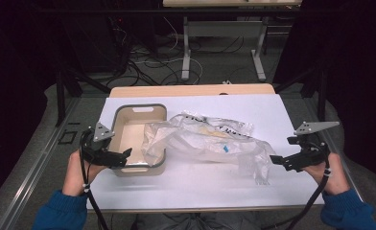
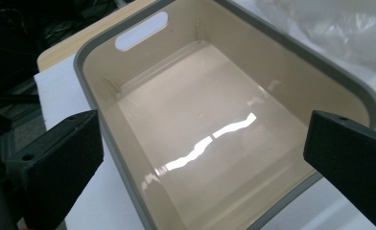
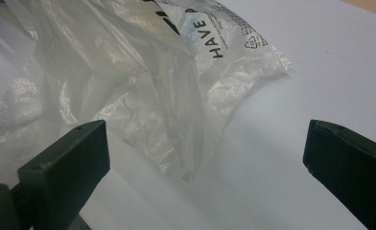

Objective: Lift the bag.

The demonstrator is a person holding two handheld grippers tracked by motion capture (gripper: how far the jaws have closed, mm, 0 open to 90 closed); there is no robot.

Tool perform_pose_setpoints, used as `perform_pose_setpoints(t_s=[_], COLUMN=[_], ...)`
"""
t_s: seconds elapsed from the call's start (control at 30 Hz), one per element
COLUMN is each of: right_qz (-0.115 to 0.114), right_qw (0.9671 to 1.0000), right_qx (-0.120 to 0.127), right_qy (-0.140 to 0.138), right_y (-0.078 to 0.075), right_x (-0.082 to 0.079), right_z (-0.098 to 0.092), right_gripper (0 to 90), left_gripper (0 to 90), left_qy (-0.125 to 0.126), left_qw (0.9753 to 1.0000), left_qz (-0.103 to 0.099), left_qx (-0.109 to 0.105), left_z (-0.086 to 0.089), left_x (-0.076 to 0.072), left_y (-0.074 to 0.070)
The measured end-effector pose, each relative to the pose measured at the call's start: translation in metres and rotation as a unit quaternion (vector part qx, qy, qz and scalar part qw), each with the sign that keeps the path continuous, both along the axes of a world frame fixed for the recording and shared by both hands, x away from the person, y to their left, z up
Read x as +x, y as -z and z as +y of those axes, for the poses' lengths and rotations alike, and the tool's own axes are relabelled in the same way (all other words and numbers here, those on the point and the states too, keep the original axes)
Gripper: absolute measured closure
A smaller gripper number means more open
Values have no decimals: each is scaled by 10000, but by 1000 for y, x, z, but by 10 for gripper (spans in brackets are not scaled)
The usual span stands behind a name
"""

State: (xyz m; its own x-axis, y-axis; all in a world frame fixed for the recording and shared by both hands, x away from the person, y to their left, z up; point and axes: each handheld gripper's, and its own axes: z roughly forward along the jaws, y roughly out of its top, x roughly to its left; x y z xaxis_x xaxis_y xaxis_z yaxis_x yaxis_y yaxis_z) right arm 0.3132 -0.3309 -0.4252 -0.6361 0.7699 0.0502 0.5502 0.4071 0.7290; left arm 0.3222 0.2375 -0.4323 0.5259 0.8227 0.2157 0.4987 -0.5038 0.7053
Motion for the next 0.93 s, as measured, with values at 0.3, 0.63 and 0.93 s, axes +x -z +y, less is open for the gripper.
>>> perform_pose_setpoints(t_s=[0.3,0.63,0.93], right_qz=[-134,-76,-20], right_qw=[9999,9999,10000], right_qx=[71,133,77], right_qy=[50,59,-2], right_y=[19,34,38], right_x=[-13,-16,-15], right_z=[-2,-5,-5], right_gripper=[9,10,10], left_gripper=[5,5,5], left_qy=[-95,-99,-77], left_qw=[9999,9999,10000], left_qz=[-79,-62,18], left_qx=[-52,-6,0], left_z=[8,7,7], left_x=[-9,-10,-9], left_y=[18,27,30])
